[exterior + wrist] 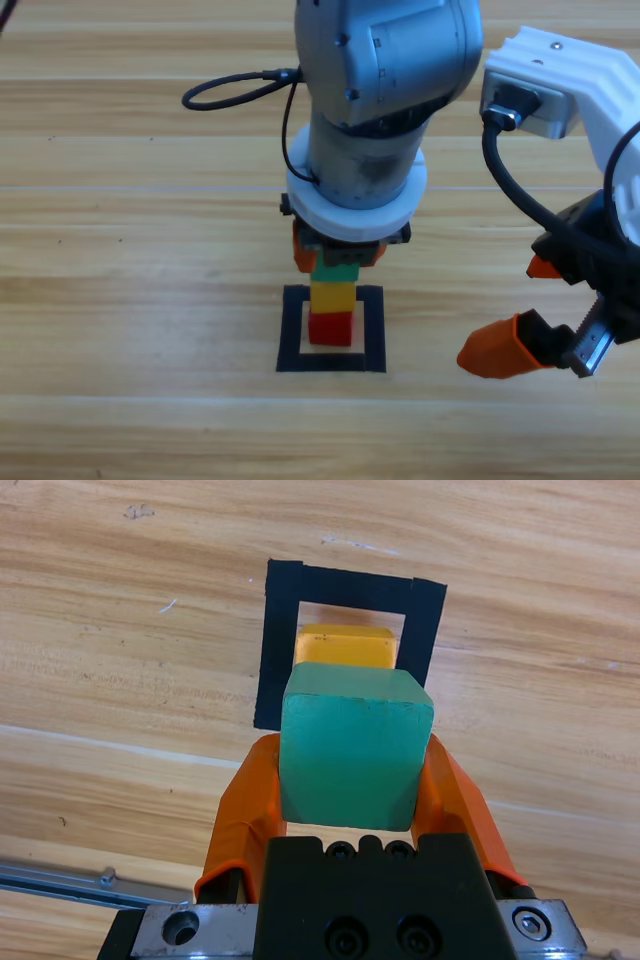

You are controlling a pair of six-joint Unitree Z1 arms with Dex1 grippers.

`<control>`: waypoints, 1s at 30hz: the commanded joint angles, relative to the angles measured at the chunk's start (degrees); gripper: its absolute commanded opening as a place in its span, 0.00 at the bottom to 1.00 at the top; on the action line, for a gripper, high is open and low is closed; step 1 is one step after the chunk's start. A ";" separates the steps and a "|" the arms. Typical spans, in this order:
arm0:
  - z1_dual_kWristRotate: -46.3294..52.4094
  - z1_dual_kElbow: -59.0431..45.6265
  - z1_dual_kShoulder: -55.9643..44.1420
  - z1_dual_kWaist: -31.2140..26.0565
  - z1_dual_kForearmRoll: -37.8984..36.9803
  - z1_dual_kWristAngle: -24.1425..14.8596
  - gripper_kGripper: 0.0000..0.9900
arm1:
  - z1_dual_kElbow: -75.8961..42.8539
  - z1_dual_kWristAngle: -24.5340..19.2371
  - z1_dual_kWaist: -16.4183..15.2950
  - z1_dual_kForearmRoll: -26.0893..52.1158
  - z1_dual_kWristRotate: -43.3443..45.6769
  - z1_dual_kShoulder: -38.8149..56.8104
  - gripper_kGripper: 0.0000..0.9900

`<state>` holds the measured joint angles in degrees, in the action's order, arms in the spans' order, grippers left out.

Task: Stack the blocks in the rectangular block: red at the bottom, yellow in the middle, green on top

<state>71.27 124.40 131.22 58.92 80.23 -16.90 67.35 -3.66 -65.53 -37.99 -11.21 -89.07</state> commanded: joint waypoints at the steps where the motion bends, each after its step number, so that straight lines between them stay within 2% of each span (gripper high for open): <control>1: -1.05 0.49 3.16 -1.61 -0.33 0.82 0.04 | -0.73 0.84 -1.18 1.25 0.58 0.38 1.00; 30: -1.75 1.46 3.95 -3.37 -0.51 2.49 0.04 | -0.73 1.46 -1.18 1.34 0.84 -0.23 1.00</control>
<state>68.69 125.51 131.82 56.36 80.22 -15.12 67.34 -3.21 -65.53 -37.99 -10.89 -89.07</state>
